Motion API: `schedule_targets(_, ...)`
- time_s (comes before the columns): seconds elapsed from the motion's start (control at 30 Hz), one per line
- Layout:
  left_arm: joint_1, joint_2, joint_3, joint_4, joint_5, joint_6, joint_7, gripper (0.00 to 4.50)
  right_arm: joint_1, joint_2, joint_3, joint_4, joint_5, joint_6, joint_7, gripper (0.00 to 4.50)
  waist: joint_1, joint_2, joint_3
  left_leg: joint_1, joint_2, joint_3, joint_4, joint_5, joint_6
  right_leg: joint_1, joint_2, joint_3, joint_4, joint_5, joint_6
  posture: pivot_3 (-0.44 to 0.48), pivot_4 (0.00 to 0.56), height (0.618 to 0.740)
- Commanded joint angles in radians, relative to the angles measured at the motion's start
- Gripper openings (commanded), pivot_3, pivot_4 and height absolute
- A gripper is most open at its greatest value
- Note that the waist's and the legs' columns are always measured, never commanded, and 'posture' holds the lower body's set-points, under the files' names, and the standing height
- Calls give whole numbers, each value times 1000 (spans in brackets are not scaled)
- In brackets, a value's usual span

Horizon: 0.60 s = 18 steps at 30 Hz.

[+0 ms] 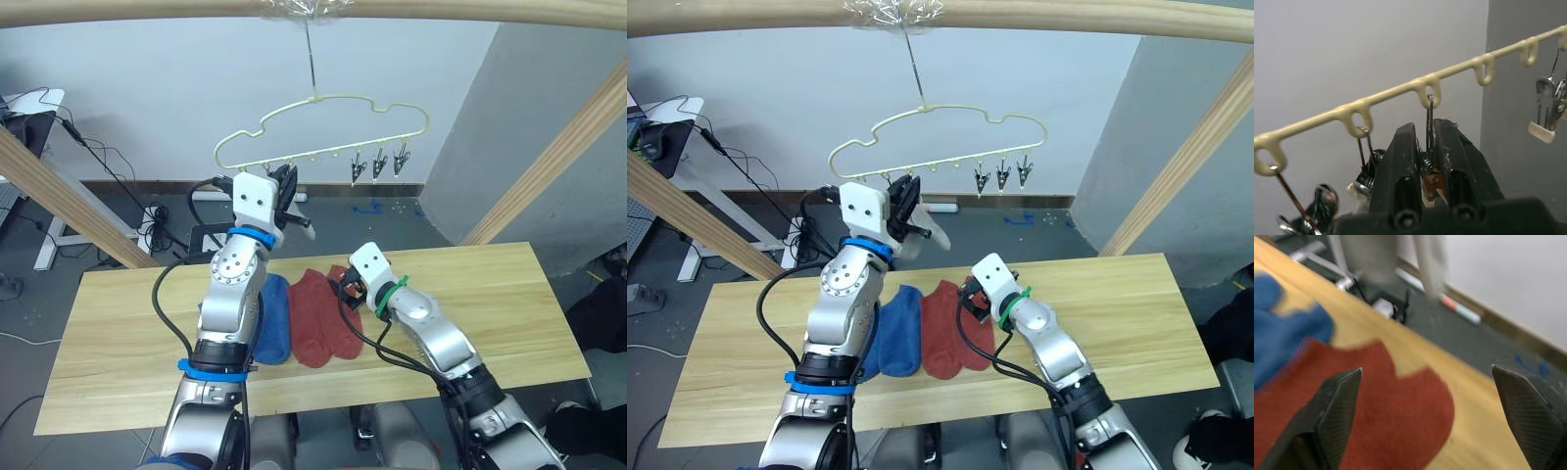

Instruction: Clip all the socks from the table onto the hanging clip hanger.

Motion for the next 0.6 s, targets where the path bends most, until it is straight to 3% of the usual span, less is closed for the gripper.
schedule_targets(0.03,-25,17,16,-52,-53,43,-44,217,-19,45,-31,124,-8,-81,-37,4500,1,0,0,0,0,0,0,0,0,0,0,0,0,0,0,-174,285,740)
schedule_targets(0.13,-29,33,17,-56,-67,69,-68,217,-19,70,-53,217,-1,-111,-41,4500,2,0,0,0,0,0,-1,0,0,0,0,0,0,0,0,-164,283,740)
schedule_targets(0.23,-27,39,15,-63,-73,86,-78,217,-14,78,-72,272,4,-123,-36,3948,2,0,0,0,0,0,-1,0,0,0,0,0,0,0,0,-162,282,740)
schedule_targets(0.4,-22,42,16,-73,-83,111,-86,217,1,78,-84,280,0,-137,-20,2264,2,0,0,1,0,0,0,0,0,0,0,0,1,0,0,-162,281,740)
schedule_targets(0.6,-21,51,28,-87,-103,146,-105,217,33,67,-81,166,-1,-119,13,261,3,0,0,1,0,0,0,0,0,0,0,0,1,0,0,-164,281,740)
